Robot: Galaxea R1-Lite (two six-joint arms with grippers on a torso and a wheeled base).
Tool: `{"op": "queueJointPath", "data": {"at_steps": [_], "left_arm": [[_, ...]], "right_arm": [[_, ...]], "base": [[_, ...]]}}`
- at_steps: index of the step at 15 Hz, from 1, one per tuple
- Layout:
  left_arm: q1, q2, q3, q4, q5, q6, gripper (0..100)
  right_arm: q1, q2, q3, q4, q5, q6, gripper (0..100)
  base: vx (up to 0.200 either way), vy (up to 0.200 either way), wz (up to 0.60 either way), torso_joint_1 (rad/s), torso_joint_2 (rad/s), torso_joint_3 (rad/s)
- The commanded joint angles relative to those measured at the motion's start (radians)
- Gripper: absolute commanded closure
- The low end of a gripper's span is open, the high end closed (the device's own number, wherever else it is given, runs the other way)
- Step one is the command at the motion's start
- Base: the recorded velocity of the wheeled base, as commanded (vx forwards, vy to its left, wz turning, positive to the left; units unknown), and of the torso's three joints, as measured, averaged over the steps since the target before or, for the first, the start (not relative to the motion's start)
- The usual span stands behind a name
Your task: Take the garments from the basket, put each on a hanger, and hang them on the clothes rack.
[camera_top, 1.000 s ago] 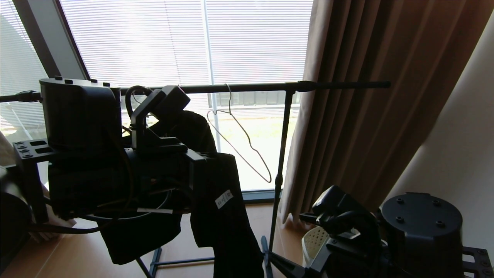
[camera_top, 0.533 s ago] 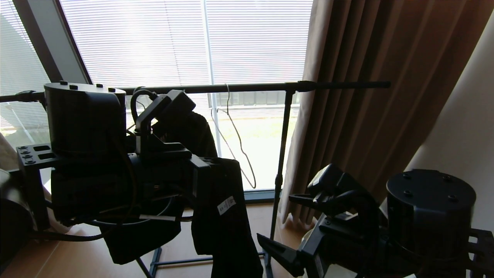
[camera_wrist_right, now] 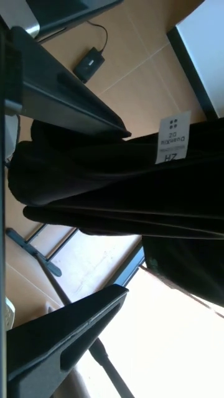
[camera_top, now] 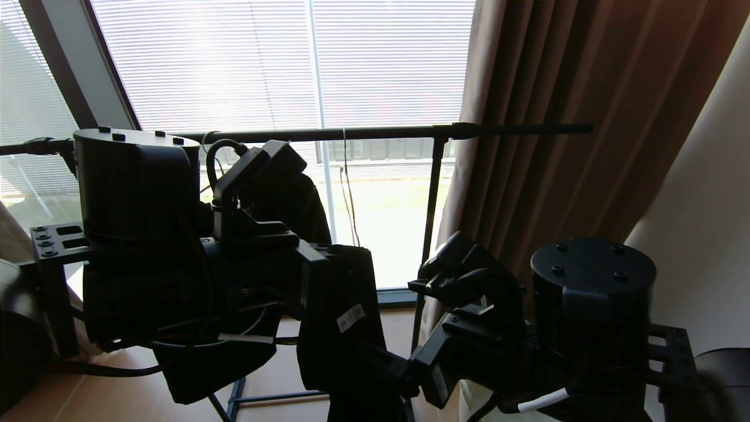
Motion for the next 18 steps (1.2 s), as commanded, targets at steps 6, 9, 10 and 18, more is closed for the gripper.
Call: {"op": "queueJointPath", "data": {"at_steps": [6,9,10,18], "left_arm": [[-0.004,-0.010,0.001,0.001,0.000,0.001,100],[-0.002,-0.019,0.006,0.001,0.000,0.007,100],[-0.001,-0.021,0.007,0.001,0.000,0.010,100],[0.002,-0.045,0.026,0.001,-0.001,0.018,100]], "right_arm": [[-0.067,0.066,-0.013,-0.009,0.005,0.007,0],[-0.107,0.090,-0.010,-0.011,0.007,0.028,0],[-0.113,0.095,-0.010,-0.011,0.007,0.033,0],[-0.140,0.135,-0.013,-0.069,0.005,0.037,0]], "base": [[0.000,0.000,0.00,0.000,0.00,0.000],[0.000,0.000,0.00,0.000,0.00,0.000],[0.000,0.000,0.00,0.000,0.00,0.000],[0.000,0.000,0.00,0.000,0.00,0.000]]}}
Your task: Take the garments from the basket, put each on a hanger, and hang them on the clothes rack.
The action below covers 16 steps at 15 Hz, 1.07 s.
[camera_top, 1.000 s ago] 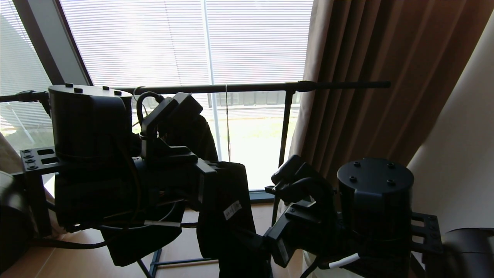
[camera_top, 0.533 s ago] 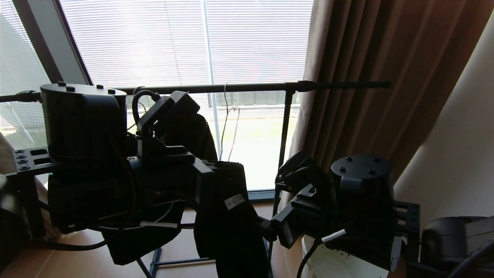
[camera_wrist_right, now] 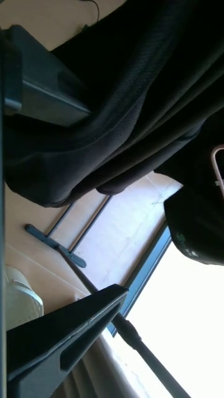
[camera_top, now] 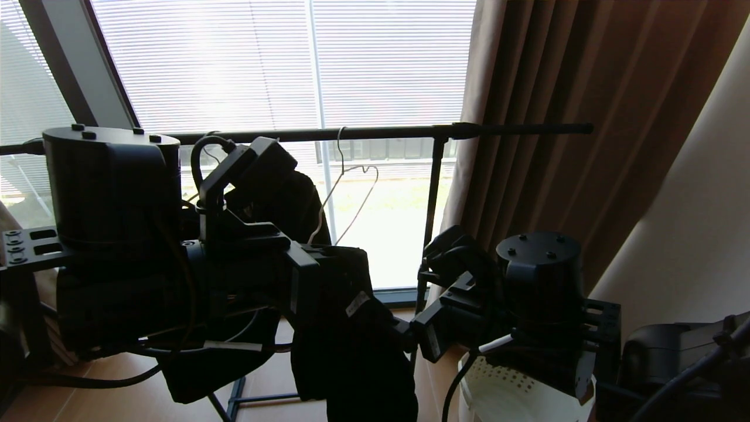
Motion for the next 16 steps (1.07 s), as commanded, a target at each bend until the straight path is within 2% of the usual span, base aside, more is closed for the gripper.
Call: {"op": "queueJointPath", "data": {"at_steps": [1,9,10,16], "left_arm": [[0.007,-0.015,0.013,0.001,-0.001,0.010,100],[0.014,-0.023,0.034,0.007,-0.005,0.025,100],[0.014,-0.023,0.034,0.007,-0.005,0.025,100],[0.017,-0.018,0.043,0.007,-0.007,0.025,100]], "right_arm": [[-0.015,0.005,0.013,-0.005,-0.001,0.000,0],[-0.044,-0.001,-0.015,-0.009,-0.004,0.006,0],[-0.044,-0.001,-0.015,-0.010,-0.004,0.006,100],[-0.044,-0.027,0.000,-0.010,-0.005,0.015,100]], "base": [[0.000,0.000,0.00,0.000,0.00,0.000],[0.000,0.000,0.00,0.000,0.00,0.000],[0.000,0.000,0.00,0.000,0.00,0.000],[0.000,0.000,0.00,0.000,0.00,0.000]]}}
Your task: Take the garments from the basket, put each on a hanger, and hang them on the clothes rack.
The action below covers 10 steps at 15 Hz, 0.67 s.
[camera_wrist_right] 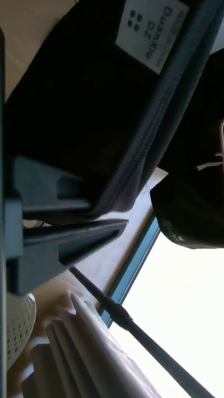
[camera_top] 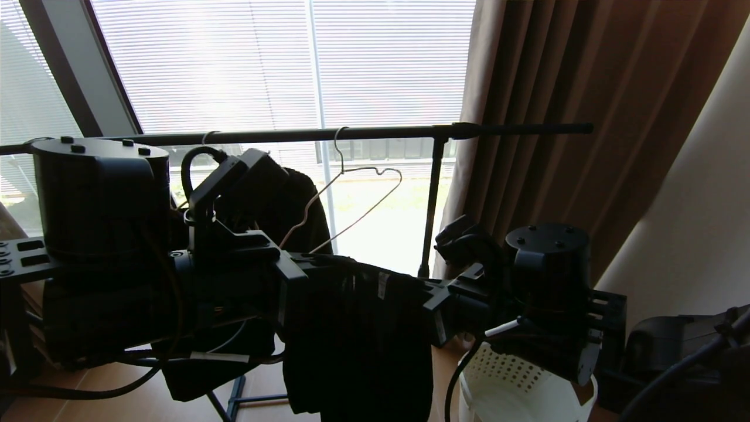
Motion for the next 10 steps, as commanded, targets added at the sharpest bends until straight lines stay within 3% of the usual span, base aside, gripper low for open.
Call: {"op": "queueJointPath", "data": {"at_steps": [1,5,7,10], "left_arm": [[0.005,0.005,0.021,0.000,-0.001,-0.001,100],[0.056,0.020,0.108,-0.006,-0.011,0.019,100],[0.059,0.020,0.145,-0.007,-0.040,0.064,100],[0.057,0.020,0.171,-0.007,-0.057,0.093,100]], "right_arm": [[-0.001,-0.040,0.010,0.001,-0.003,0.004,100],[-0.026,-0.138,0.036,0.002,-0.034,0.010,100],[-0.023,-0.169,0.036,0.008,-0.036,0.008,100],[0.017,-0.176,0.036,0.008,-0.066,0.007,100]], "base": [[0.000,0.000,0.00,0.000,0.00,0.000],[0.000,0.000,0.00,0.000,0.00,0.000],[0.000,0.000,0.00,0.000,0.00,0.000],[0.000,0.000,0.00,0.000,0.00,0.000]]}}
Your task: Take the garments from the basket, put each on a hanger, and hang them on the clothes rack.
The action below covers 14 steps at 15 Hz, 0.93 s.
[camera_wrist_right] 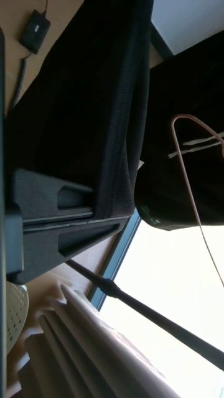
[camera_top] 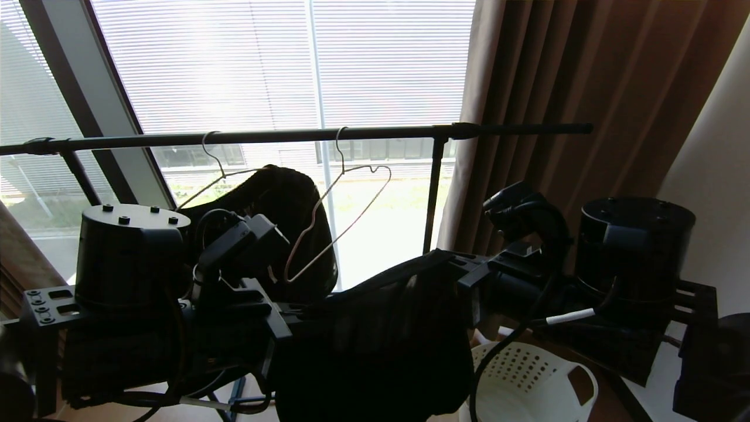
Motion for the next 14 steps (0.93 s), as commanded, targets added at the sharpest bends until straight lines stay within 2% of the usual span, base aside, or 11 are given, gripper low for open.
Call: {"op": "queueJointPath", "data": {"at_steps": [1,4,8,9,10,11,12,14], "left_arm": [[0.000,0.002,0.023,-0.001,-0.002,0.011,0],[-0.002,-0.003,0.042,0.000,0.000,0.013,0],[0.029,-0.047,0.037,-0.001,0.009,0.004,0],[0.064,-0.033,-0.004,-0.003,0.047,0.001,0],[0.069,-0.009,-0.027,-0.003,0.080,-0.002,0],[0.070,0.051,-0.083,-0.003,0.152,-0.031,0],[0.067,0.108,-0.139,-0.001,0.196,-0.061,0],[0.067,0.203,-0.227,0.005,0.261,-0.067,0]], "right_arm": [[0.022,-0.018,0.000,-0.004,-0.012,-0.001,100],[0.018,-0.021,-0.005,-0.004,-0.013,-0.001,100],[-0.072,-0.069,0.064,-0.010,-0.010,0.016,100],[-0.092,-0.093,0.130,-0.016,-0.006,0.052,100],[-0.095,-0.099,0.153,-0.036,-0.004,0.070,100],[-0.107,-0.101,0.202,-0.102,-0.004,0.095,100],[-0.124,-0.096,0.236,-0.162,-0.004,0.093,100],[-0.144,-0.092,0.253,-0.196,0.017,0.085,100]], "base": [[0.000,0.000,0.00,0.000,0.00,0.000],[0.000,0.000,0.00,0.000,0.00,0.000],[0.000,0.000,0.00,0.000,0.00,0.000],[0.000,0.000,0.00,0.000,0.00,0.000],[0.000,0.000,0.00,0.000,0.00,0.000],[0.000,0.000,0.00,0.000,0.00,0.000],[0.000,0.000,0.00,0.000,0.00,0.000],[0.000,0.000,0.00,0.000,0.00,0.000]]}}
